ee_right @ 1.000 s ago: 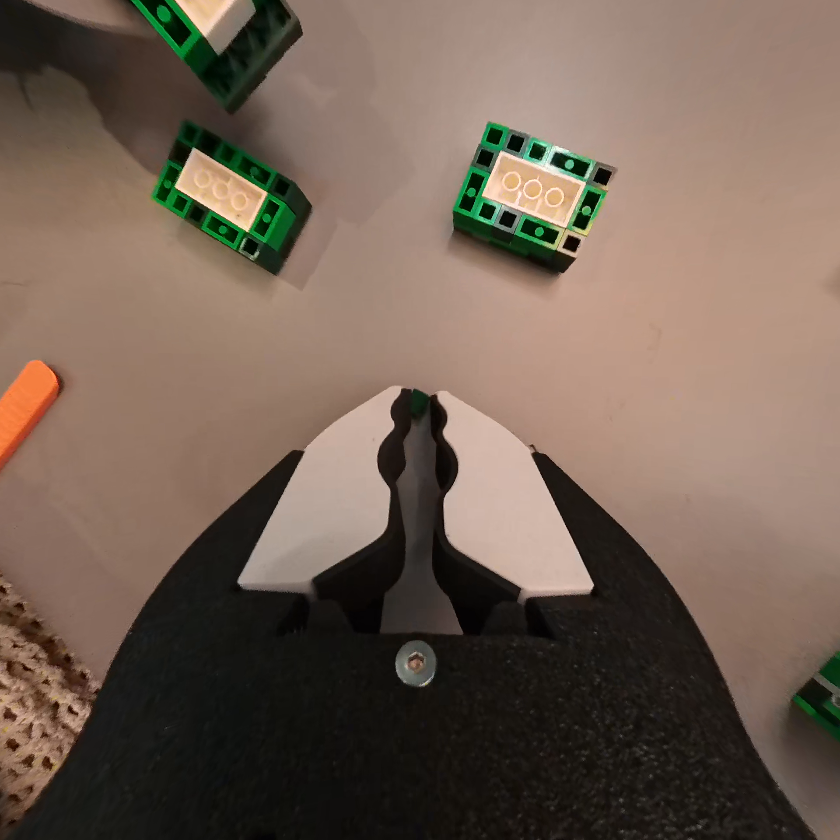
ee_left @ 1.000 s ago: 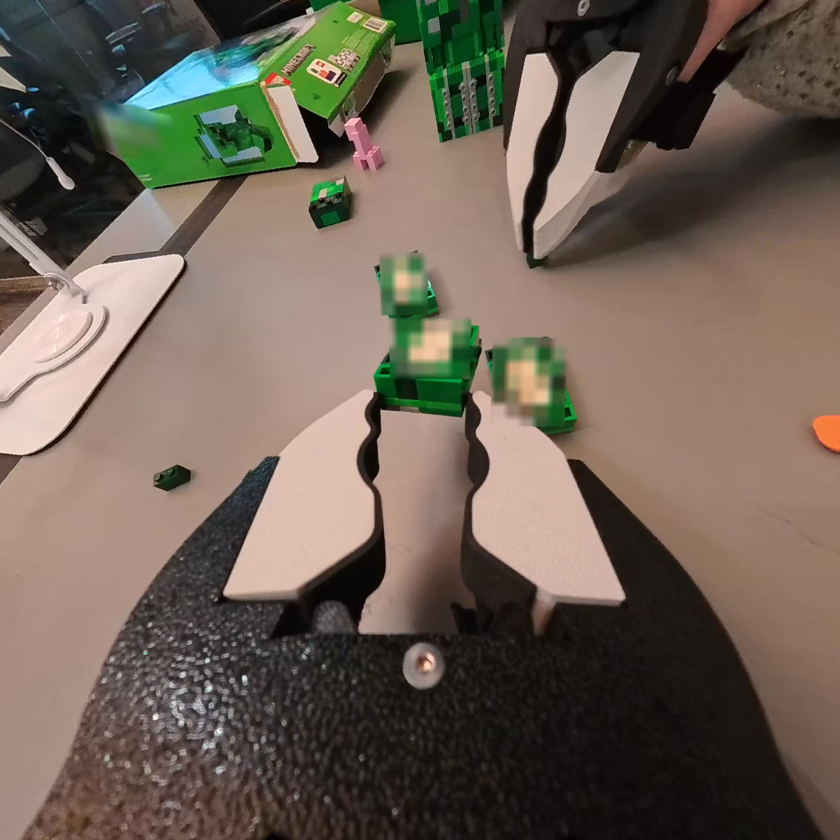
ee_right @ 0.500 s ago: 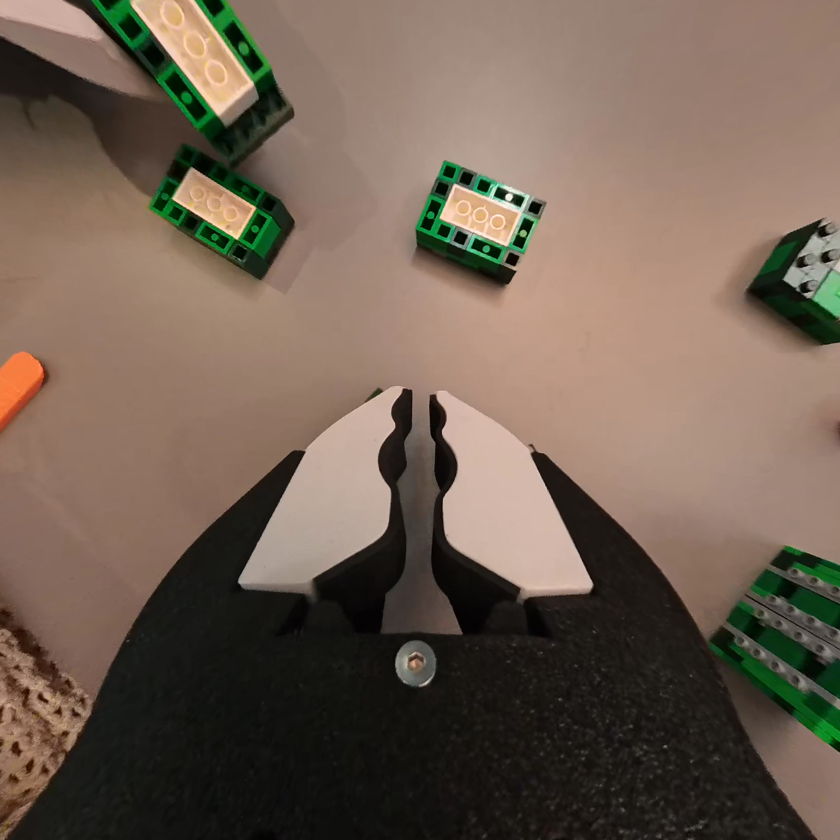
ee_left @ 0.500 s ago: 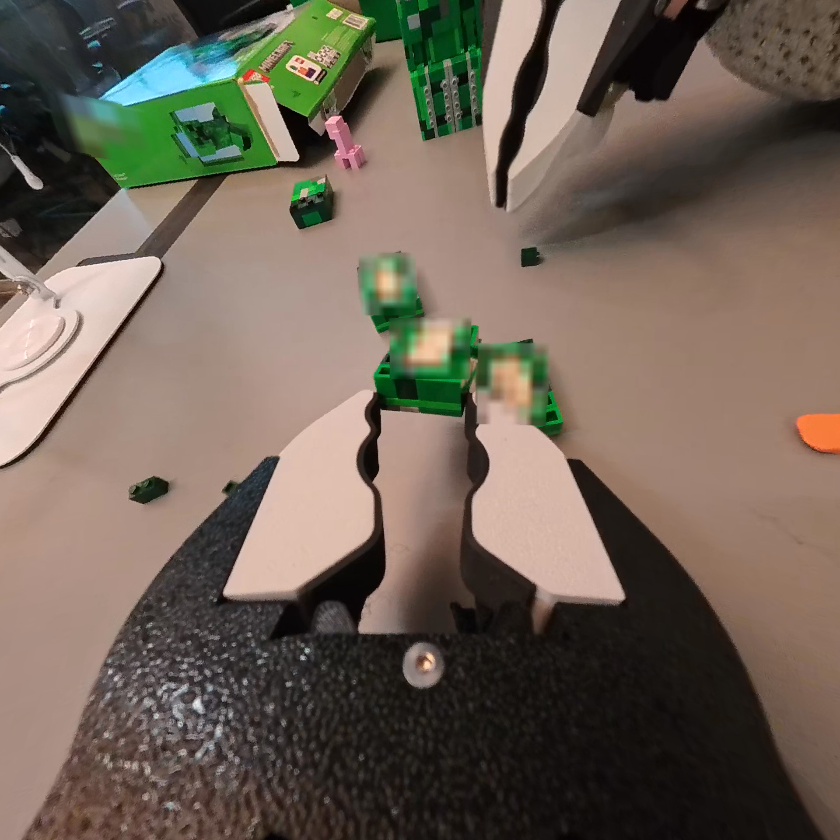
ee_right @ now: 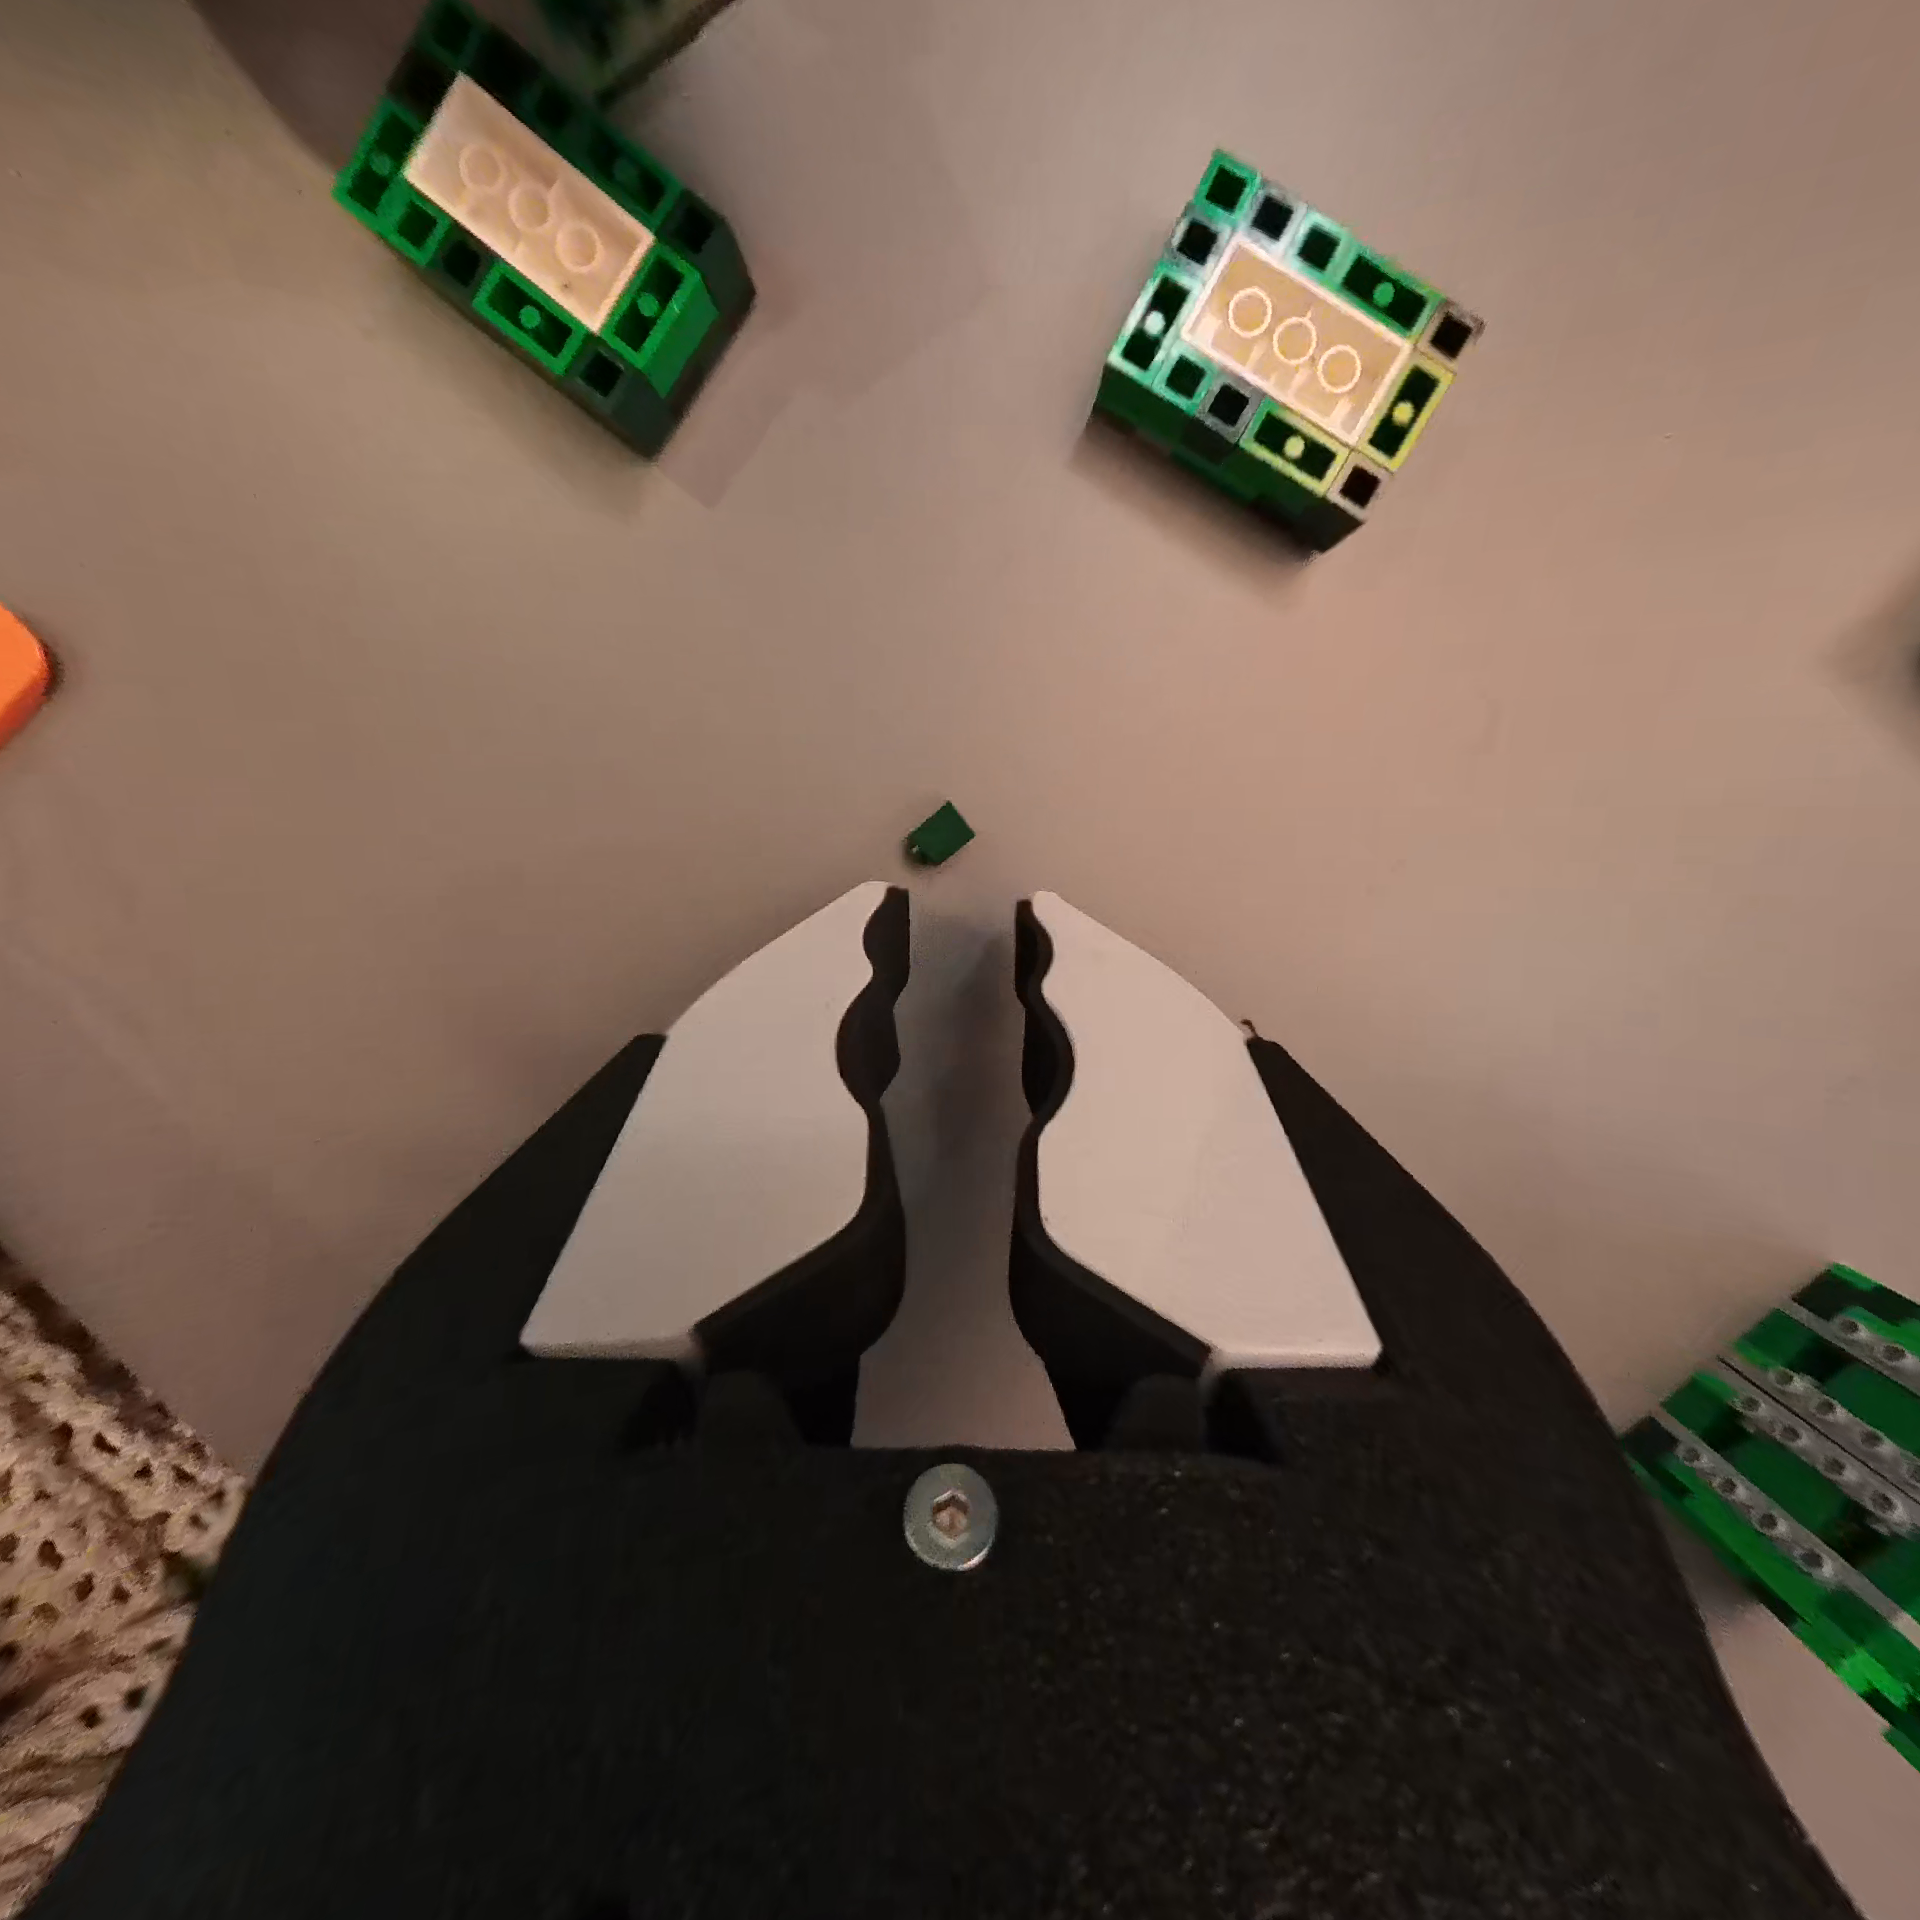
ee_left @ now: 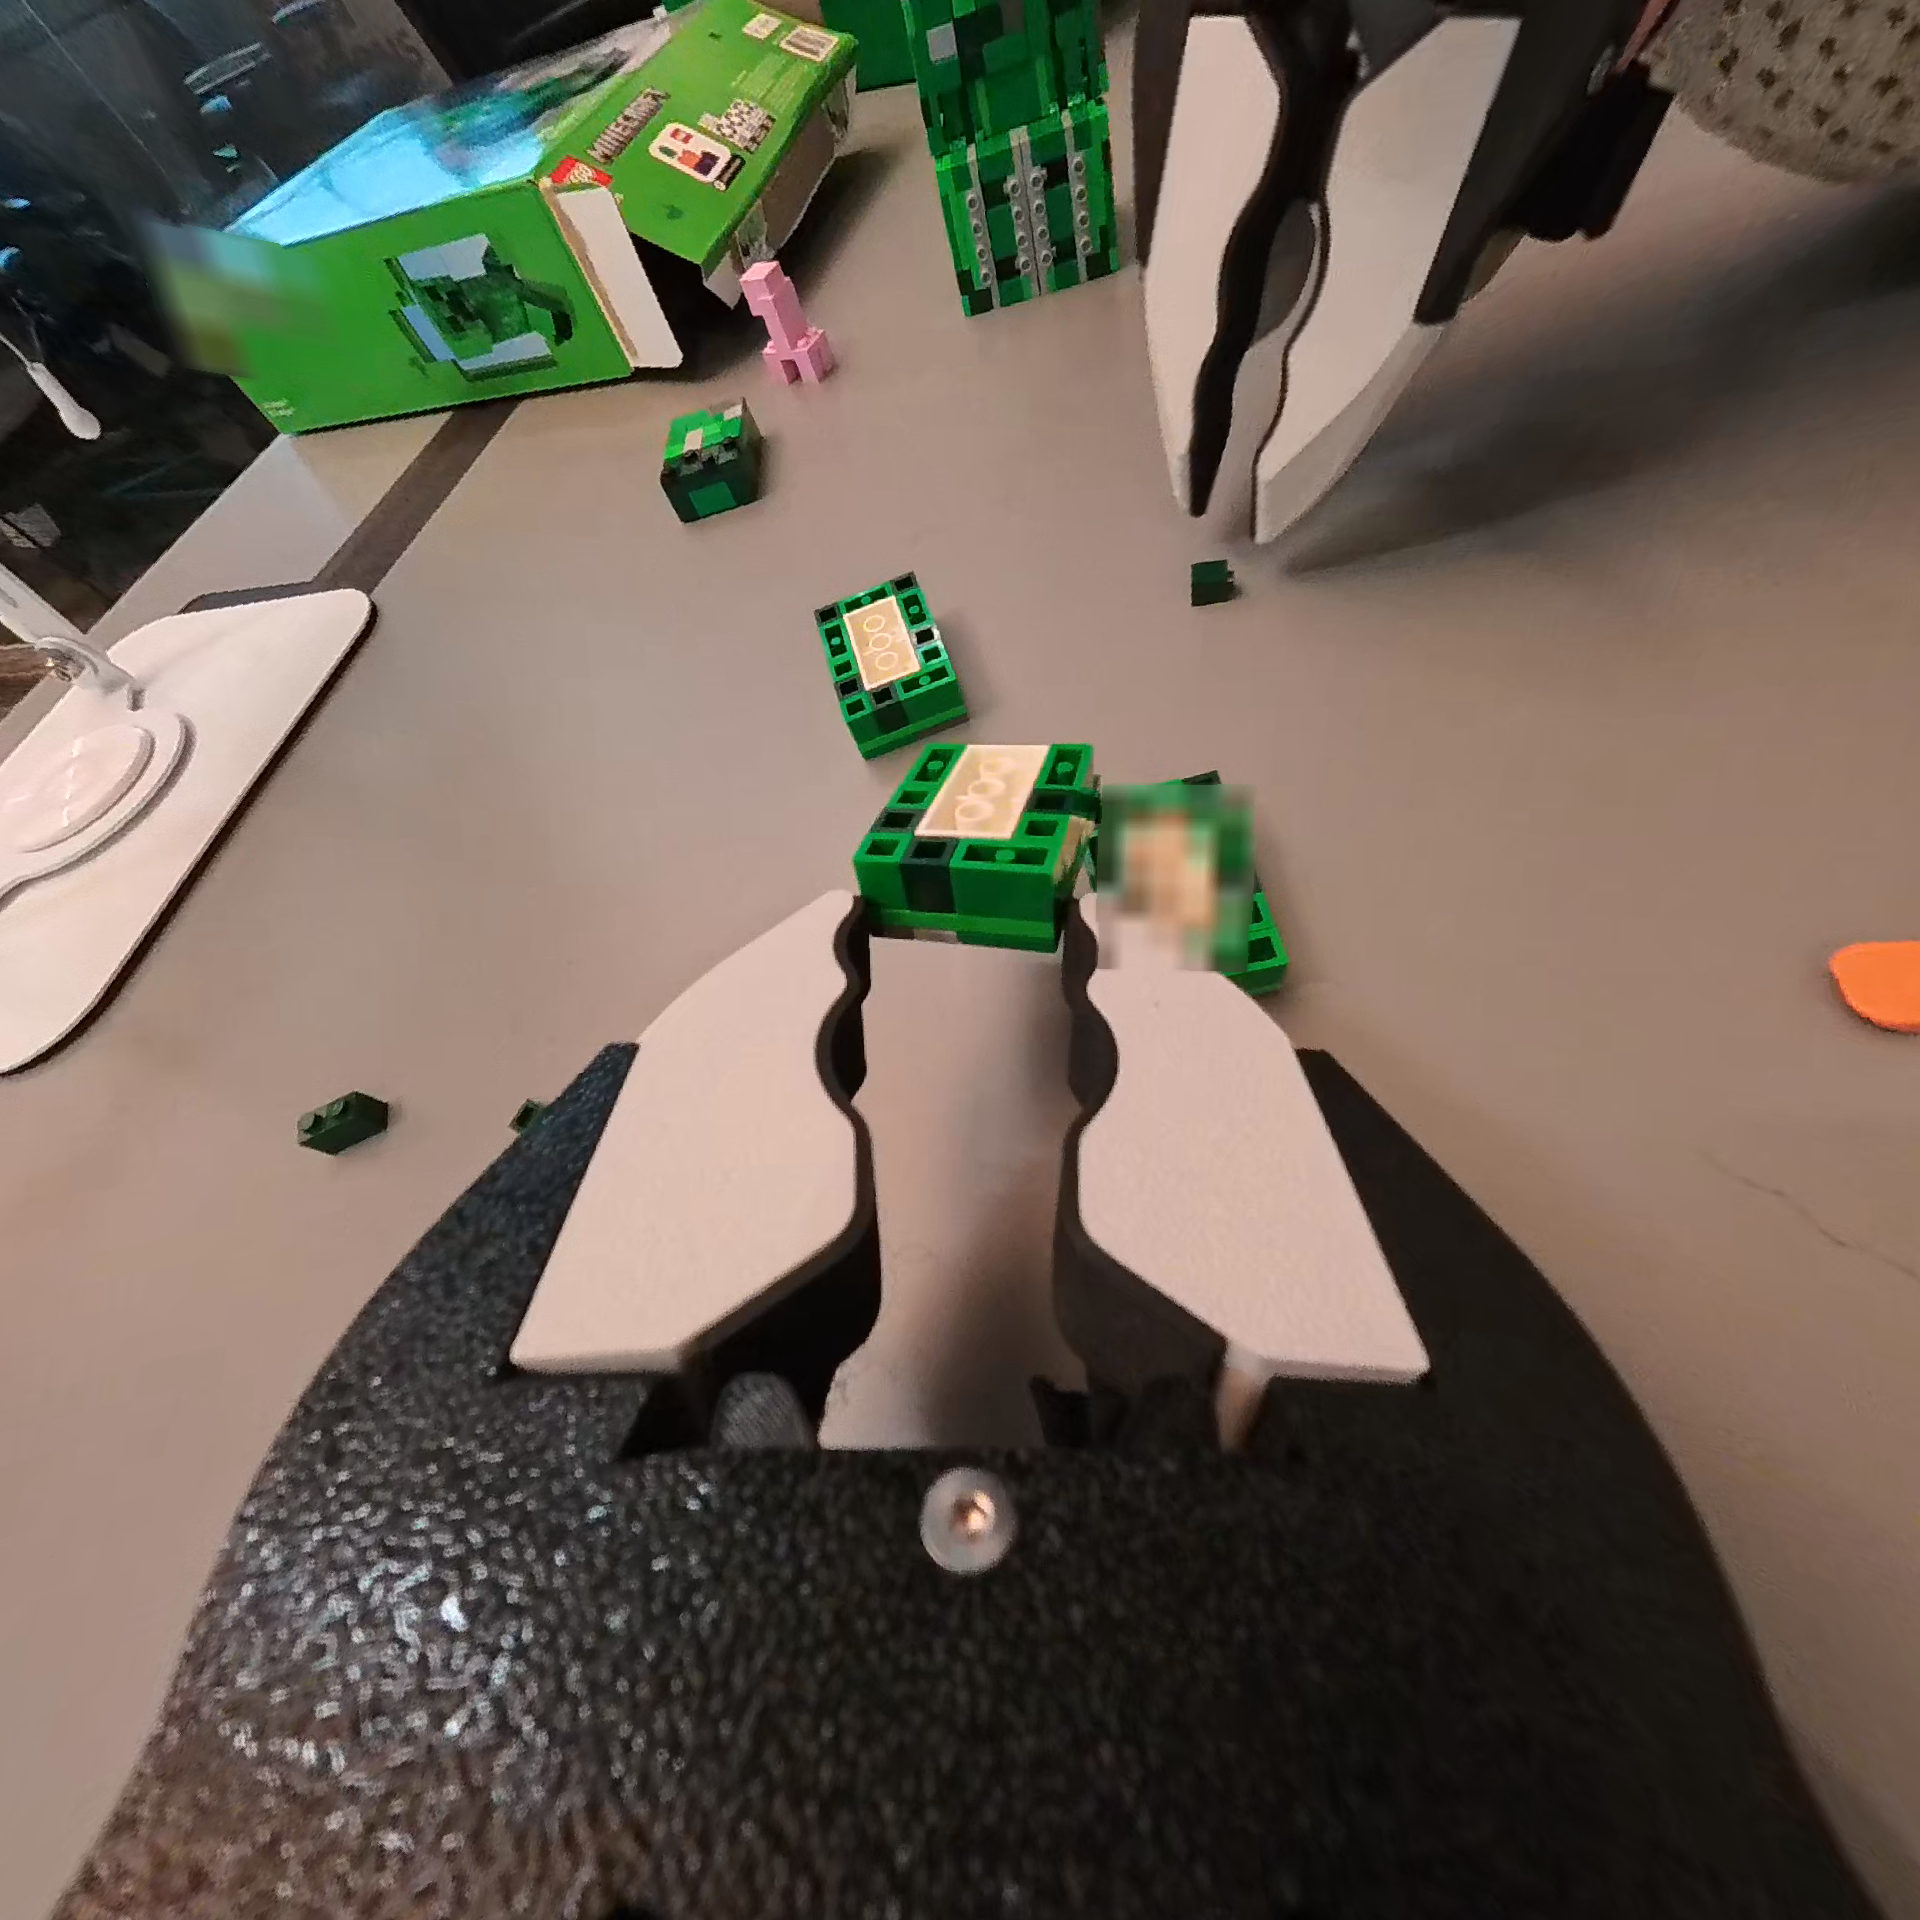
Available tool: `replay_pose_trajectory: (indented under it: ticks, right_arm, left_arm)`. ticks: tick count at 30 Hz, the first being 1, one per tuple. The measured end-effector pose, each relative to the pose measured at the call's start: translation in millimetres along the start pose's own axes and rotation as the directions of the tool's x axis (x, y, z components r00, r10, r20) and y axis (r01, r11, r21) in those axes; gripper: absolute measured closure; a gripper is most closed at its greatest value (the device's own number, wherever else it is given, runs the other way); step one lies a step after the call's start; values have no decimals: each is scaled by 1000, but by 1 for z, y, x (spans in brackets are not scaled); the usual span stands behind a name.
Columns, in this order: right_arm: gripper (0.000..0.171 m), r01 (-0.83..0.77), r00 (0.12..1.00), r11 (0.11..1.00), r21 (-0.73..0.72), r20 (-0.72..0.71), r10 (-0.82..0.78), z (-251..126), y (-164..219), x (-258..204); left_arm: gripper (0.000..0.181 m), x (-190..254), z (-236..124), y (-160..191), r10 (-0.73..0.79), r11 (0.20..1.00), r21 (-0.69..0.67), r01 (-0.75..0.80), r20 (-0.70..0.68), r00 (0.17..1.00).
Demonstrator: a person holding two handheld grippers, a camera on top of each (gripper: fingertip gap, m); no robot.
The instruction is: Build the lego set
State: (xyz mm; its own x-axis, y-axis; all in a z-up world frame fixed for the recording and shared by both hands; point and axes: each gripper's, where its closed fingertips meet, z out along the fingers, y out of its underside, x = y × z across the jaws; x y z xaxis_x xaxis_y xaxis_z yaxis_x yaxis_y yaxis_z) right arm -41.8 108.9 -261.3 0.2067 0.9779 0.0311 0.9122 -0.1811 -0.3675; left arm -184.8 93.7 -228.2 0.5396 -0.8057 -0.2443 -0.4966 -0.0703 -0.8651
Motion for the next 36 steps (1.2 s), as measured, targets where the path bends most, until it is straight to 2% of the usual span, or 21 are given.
replay_pose_trajectory:
  ticks: [9, 15, 24, 26, 30, 33, 36]
  right_arm:
    - [153, -69, 997, 997, -41, 44, 70, 9, -6, -8]
    - [154, 37, 999, 999, -39, 41, -36, 11, -8, -15]
    - [155, -115, 992, 993, -20, 44, 116, 14, -13, -11]
    - [161, -119, 992, 992, -31, 42, 120, 16, -13, -11]
    - [162, -101, 994, 994, -37, 33, 103, 15, -14, -10]
    - [162, -74, 997, 996, 55, 40, 71, 9, -29, -10]
    - [162, -13, 998, 959, 283, 60, -4, -13, -64, -12]
  left_arm:
    - [146, 1, 0, 0, 8, 1000, -8, -8, -1, 1000]
    - [146, 2, 1, 1, 9, 1000, -11, -9, -4, 1000]
    - [146, 2, 1, 1, 13, 1000, -16, -13, -5, 1000]
    - [146, 2, 1, 1, 14, 1000, -14, -14, -5, 1000]
    - [146, 2, 1, -1, 1, 1000, 4, -1, -11, 1000]
    - [146, 2, -2, -10, -70, 994, 82, 74, -44, 997]
    - [146, 3, -6, -24, -120, 976, 173, 133, -82, 989]
